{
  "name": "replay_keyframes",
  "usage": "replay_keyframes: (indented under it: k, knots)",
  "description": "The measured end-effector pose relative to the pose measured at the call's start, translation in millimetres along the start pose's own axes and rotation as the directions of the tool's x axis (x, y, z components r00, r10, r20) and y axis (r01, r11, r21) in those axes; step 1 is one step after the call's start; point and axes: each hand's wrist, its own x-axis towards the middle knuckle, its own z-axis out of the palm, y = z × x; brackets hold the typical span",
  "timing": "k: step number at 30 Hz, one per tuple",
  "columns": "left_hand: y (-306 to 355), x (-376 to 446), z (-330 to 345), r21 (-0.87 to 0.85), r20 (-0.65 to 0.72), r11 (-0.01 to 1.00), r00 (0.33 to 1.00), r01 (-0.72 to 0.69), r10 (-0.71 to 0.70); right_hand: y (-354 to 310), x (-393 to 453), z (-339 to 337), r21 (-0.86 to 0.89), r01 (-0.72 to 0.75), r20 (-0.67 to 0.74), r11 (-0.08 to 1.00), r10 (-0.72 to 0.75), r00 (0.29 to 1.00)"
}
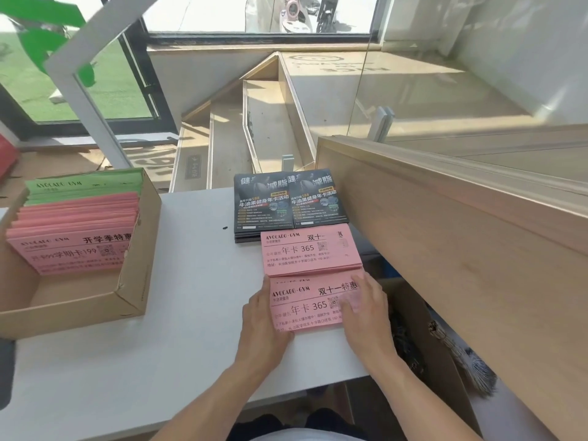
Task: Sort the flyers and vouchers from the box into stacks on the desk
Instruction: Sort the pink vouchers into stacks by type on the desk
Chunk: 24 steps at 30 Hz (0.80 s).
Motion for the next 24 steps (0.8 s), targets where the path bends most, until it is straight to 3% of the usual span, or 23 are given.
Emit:
replay_keyframes:
  k: [5, 11, 14, 18, 22, 24]
  knots:
    - [3.9, 1.7, 0.5, -0.043, -0.006, 0.999, 1.000, -0.030, 0.030, 4.4, -5.8, 10.3, -0.118, 0.022, 0.006, 0.993, -0.021, 1.000]
    - [1.4, -3.6, -1.7, 0.029, 0.041, 0.998, 0.998, 0.055, -0.056, -0.7, -2.8, 9.4, -0.251, 0.033, -0.003, 0.967, -0.035, 0.999]
    - [0.4, -0.2, -5.9, 0.018, 0.062, 0.999, 0.997, 0.040, -0.041, -11.7, -9.6, 13.6, -0.261, 0.118, -0.044, 0.958, -0.134, 0.990]
    - [-9.1, 4.6, -17.6, -0.051, 0.100, 0.997, 0.994, 0.055, -0.050, -24.1, -19.1, 28.6, -0.284, 0.163, 0.083, 0.945, -0.145, 0.986]
    - [-13.8, 1.7, -36.1, -0.138, 0.116, 0.988, 0.992, 0.071, -0.055, -39.1, -22.6, 34.4, -0.298, 0.111, 0.034, 0.948, -0.106, 0.994]
    - [-14.5, -2.1, -51.7, -0.210, 0.039, 0.978, 0.999, 0.018, -0.010, -53.2, -22.6, 39.3, -0.324, 0.126, 0.057, 0.938, -0.113, 0.992]
